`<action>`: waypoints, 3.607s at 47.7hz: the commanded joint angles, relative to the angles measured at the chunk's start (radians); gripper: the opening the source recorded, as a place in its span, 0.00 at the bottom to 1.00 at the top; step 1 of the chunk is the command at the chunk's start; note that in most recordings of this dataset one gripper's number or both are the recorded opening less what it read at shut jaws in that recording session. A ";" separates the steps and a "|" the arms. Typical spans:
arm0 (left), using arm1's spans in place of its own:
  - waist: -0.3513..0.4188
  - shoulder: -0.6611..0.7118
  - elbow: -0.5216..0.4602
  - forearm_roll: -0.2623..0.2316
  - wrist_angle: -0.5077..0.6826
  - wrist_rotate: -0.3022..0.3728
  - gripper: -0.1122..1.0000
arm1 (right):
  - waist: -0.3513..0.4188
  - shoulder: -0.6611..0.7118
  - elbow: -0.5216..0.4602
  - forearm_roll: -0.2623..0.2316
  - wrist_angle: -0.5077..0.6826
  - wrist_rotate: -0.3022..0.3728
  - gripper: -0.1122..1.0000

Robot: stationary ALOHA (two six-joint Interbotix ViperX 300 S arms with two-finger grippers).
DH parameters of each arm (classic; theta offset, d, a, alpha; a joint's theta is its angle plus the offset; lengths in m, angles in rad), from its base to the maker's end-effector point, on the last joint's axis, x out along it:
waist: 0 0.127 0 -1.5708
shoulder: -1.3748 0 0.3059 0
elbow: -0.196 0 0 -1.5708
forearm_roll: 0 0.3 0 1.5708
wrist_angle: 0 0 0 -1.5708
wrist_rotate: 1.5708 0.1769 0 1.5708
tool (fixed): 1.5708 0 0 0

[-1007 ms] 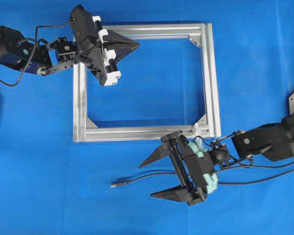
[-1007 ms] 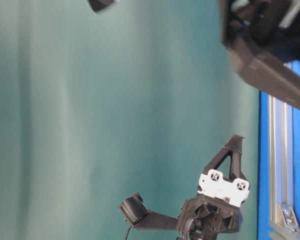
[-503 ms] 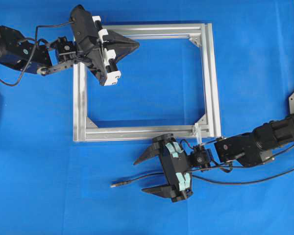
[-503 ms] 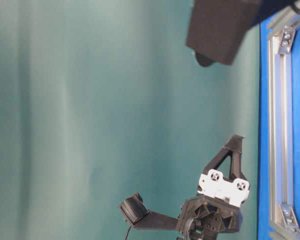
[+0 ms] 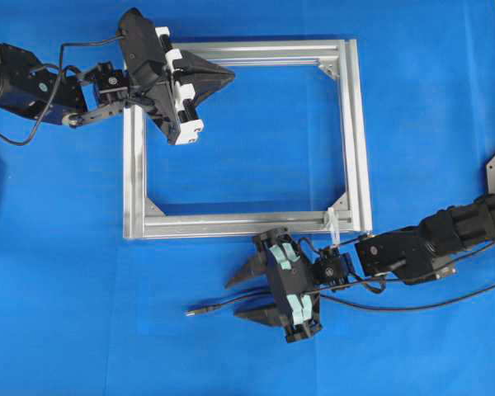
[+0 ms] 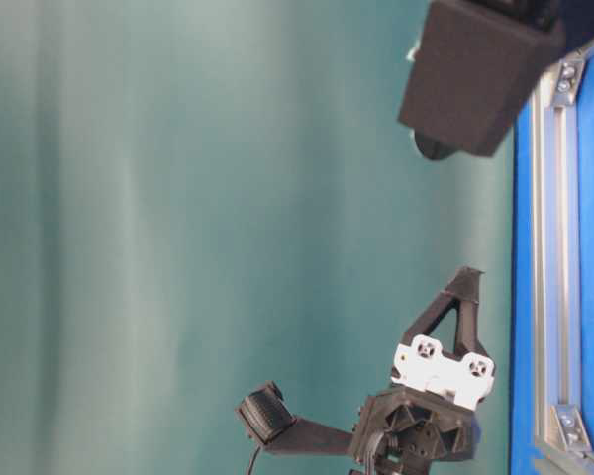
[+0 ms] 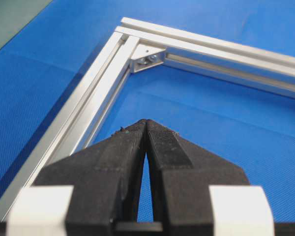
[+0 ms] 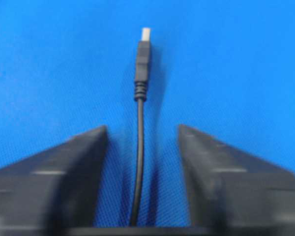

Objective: Insert the wire through the string loop located on the right side.
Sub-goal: 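Close the right gripper on the cable just behind the USB plug, then lift the cable with the right gripper and swing it toward the zip-tie loop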

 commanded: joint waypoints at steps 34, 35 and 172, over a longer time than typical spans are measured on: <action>0.003 -0.034 0.002 0.002 -0.005 0.000 0.10 | 0.000 -0.078 -0.008 -0.003 0.018 -0.002 0.06; 0.003 -0.034 0.002 0.002 -0.003 0.002 0.10 | 0.000 -0.086 -0.006 -0.003 0.026 -0.002 0.06; 0.006 -0.034 -0.002 0.002 0.000 -0.002 0.10 | 0.091 -0.824 0.701 0.087 0.189 0.015 0.06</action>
